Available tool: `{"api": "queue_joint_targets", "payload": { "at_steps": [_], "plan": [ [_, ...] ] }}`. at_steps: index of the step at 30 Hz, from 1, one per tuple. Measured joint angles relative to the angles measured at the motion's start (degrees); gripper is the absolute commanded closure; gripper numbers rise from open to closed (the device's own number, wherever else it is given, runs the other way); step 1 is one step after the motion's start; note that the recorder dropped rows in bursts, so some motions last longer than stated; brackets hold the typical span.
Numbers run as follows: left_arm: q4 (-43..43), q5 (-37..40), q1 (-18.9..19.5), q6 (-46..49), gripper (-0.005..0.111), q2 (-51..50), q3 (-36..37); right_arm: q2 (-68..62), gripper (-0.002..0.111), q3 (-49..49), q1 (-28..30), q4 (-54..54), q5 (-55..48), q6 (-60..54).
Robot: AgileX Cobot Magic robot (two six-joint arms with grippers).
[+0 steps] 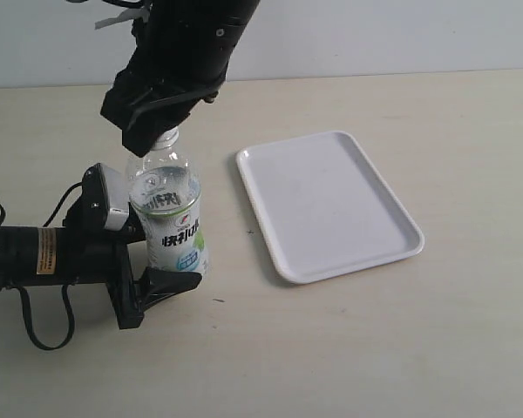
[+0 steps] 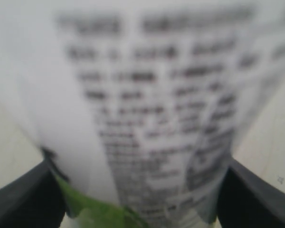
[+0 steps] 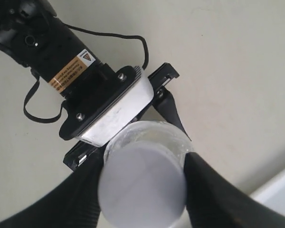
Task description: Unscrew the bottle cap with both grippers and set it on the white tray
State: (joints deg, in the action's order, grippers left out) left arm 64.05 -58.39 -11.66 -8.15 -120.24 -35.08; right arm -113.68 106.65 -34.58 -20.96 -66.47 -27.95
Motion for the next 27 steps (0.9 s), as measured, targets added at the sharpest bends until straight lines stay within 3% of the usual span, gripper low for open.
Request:
{"api": "queue_joint_targets", "payload": {
  "at_steps": [5,11,15,27],
  "plan": [
    [0.0,0.0,0.0,0.0,0.107,0.0,0.0,0.0,0.106,0.0,0.0,-0.1,-0.4,-6.7],
    [0.0,0.0,0.0,0.0,0.107,0.0,0.0,0.0,0.068,0.0,0.0,-0.4,-0.4,-6.7],
    [0.0,0.0,0.0,0.0,0.107,0.0,0.0,0.0,0.053,0.0,0.0,-0.5,-0.4,-5.2],
    [0.0,0.0,0.0,0.0,0.107,0.0,0.0,1.4,0.05,0.0,0.0,0.2,2.9,2.8]
  ]
}}
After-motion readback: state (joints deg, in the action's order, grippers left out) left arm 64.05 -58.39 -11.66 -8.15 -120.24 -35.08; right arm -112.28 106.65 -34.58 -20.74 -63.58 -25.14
